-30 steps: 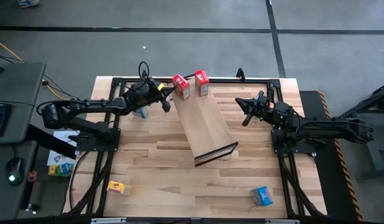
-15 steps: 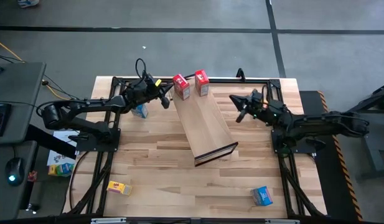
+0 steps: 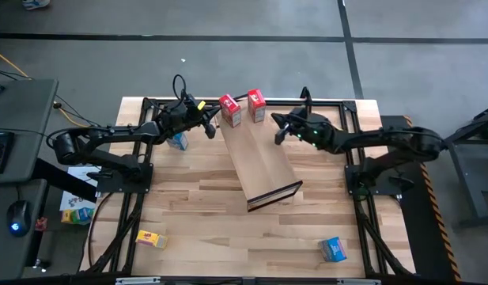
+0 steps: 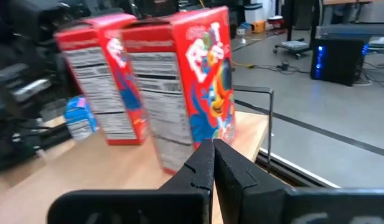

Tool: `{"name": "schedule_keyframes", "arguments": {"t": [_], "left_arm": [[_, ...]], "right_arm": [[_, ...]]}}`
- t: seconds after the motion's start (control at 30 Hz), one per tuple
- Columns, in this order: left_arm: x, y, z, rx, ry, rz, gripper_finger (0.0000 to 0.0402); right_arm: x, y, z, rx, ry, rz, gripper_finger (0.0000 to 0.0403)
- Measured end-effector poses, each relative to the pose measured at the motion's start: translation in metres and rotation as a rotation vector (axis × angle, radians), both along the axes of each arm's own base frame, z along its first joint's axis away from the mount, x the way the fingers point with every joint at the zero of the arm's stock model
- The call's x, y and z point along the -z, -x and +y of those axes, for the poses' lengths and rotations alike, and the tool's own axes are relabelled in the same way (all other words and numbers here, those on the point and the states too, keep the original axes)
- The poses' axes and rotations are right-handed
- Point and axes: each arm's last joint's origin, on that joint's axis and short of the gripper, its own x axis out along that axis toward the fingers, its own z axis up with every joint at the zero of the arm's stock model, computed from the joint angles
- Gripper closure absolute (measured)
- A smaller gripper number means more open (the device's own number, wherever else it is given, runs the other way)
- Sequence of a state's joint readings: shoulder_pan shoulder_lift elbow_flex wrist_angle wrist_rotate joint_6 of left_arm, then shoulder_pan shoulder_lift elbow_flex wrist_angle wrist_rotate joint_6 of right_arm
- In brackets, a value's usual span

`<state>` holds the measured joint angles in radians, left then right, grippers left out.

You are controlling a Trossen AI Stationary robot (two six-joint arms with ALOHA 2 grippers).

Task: Stack cereal on shelf
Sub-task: Put the red cereal box aligned with the other red cereal box on the shelf

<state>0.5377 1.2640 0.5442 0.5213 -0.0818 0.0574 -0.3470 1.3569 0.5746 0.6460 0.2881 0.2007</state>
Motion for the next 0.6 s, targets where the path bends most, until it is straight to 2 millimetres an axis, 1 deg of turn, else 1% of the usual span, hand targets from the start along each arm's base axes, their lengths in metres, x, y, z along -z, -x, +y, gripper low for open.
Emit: {"name": "schedule_keyframes", "arguments": {"t": [0.17, 0.23, 0.3, 0.4, 0.53, 0.6], "left_arm": [[0.0, 0.0, 0.0, 0.004, -0.02, 0.014, 0.0401], [0.0, 0.0, 0.0, 0.007, -0.019, 0.015, 0.0401], [0.0, 0.0, 0.0, 0.008, -0.019, 0.015, 0.0401], [0.0, 0.0, 0.0, 0.008, -0.017, 0.018, 0.0401], [0.001, 0.0, 0.0, 0.009, -0.017, 0.02, 0.0401], [0.001, 0.0, 0.0, 0.017, -0.018, 0.024, 0.0401]], "right_arm": [[0.005, -0.011, -0.015, 0.036, 0.011, 0.041, 0.0403], [0.002, -0.014, -0.022, 0.038, 0.017, 0.041, 0.0403], [-0.005, -0.016, -0.03, 0.024, 0.038, 0.054, 0.0403], [-0.017, -0.017, -0.044, 0.009, 0.007, 0.079, 0.0403], [-0.04, -0.017, -0.07, -0.029, -0.107, 0.106, 0.0403], [-0.05, -0.013, -0.084, -0.041, -0.19, 0.133, 0.0403]]}}
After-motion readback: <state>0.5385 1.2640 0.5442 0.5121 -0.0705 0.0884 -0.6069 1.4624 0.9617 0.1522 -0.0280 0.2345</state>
